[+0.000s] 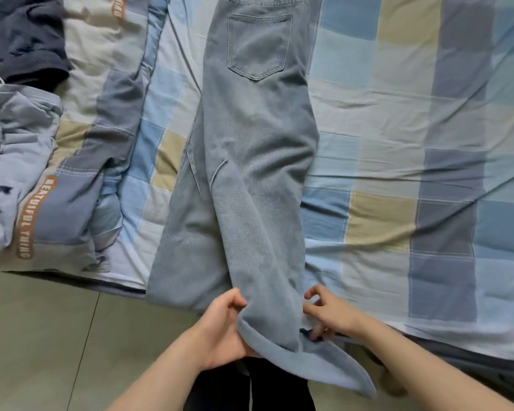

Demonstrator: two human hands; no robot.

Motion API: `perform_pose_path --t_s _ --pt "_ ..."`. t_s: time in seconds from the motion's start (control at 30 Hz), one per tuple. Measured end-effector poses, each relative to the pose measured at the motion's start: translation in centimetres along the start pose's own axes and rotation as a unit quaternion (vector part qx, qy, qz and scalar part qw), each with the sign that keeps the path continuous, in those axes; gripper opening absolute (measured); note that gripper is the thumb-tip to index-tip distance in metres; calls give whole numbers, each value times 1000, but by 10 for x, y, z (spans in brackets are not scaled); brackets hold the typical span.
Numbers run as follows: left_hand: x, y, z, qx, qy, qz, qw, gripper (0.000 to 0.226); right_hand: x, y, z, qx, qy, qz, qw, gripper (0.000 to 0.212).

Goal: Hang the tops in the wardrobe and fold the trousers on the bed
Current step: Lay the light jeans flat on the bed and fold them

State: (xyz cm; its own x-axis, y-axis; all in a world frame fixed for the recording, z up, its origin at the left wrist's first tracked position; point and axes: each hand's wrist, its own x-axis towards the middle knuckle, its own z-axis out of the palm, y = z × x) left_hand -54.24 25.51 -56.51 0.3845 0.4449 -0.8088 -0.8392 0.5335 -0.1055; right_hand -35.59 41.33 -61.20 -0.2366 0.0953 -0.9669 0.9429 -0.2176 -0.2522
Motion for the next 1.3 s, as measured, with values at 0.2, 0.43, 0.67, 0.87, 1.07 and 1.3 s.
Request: perform_pose_path --t_s 0.2,0.43,0.67,0.87,1.07,1.3 --pt "-54 20 -71 20 106 62 992 42 15 -21 34 122 75 -36 989 37" --pt "-65 30 -124 207 226 93 947 17 38 -69 89 156 221 -87 959 18" --pt "-48 24 -116 109 203 35 972 53 37 -96 111 359 111 4 927 25" --pt "-66 26 -125 121 59 -69 988 64 -3 -73 103 560 64 -75 823 21" --pt "-75 44 -166 373 248 43 893 40 -11 -14 103 176 254 -53 950 33" --pt "-48 109 -173 631 261 7 730 18 31 -58 75 279 255 -20 926 8"
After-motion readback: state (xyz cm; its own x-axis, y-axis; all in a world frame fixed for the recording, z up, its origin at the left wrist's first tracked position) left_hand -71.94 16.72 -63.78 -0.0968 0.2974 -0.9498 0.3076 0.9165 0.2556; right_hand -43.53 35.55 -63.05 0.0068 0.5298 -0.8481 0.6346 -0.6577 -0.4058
